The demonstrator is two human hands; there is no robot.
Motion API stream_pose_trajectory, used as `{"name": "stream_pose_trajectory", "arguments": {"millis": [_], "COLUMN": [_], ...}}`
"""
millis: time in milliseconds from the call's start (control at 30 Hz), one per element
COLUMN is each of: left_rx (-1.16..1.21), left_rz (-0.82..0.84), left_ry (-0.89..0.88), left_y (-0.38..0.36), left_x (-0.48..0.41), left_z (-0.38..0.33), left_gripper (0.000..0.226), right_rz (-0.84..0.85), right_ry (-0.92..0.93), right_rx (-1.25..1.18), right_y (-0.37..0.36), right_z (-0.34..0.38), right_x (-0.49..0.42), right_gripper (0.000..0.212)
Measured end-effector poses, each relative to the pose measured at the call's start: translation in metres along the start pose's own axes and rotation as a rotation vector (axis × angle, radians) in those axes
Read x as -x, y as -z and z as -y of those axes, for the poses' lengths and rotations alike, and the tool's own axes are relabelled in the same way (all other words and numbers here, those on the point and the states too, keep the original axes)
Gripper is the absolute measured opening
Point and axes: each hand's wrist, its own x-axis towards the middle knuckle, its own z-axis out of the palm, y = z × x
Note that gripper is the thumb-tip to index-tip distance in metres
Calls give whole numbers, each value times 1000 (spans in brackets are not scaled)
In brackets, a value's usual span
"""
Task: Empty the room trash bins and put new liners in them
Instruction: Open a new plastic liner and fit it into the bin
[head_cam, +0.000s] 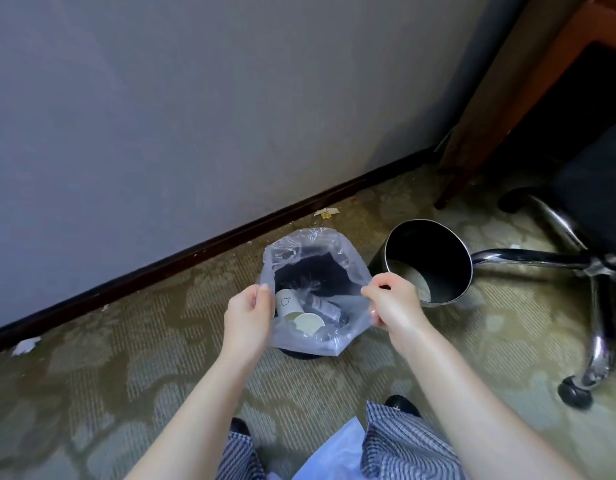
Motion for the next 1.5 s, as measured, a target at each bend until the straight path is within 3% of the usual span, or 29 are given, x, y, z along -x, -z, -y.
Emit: {"name": "stream_pose_trajectory", "arguments": {"millis": [233, 367, 533, 667, 800, 900, 1000, 1133, 1400, 1500], "left_rx": [101, 49, 210, 270, 137, -34, -194, -230, -112, -130], "left_rz": [142, 232, 355, 412, 378, 305, 289, 415, 776, 855], "left_ry": [97, 191, 395, 392, 321, 132, -115, -303, -250, -242], "left_y": [-28, -41, -43, -39, -37, -35, -33, -35, -38, -39], "left_x": [-19, -32, -33, -33, -33, -34, -33, -28, -11, -7], "left_z": [-9, -8, -4, 1, 5, 7, 4, 2, -14, -18], "left_gripper": [41, 41, 40, 41, 39, 35, 35, 32, 39, 31], "right_rz": [307, 385, 498, 617, 701, 672, 476, 274, 274, 291], "right_ry": [-95, -31, 7, 52, -5, -79, -135, -161, -226, -241], "right_rx": [-174, -44, 53, 103, 105, 118, 73, -107, -326, -352], "right_y": [-25, -39, -42, -36, -27, -17, -12, -10, -4, -4], "right_z": [-1, 0, -3, -1, -2, 1, 3, -1, -12, -16], "right_x": [-2, -8, -8, -4, -4, -10, -18, -32, -45, -48], "right_gripper": [13, 18, 23, 27, 32, 25, 20, 23, 42, 63]}}
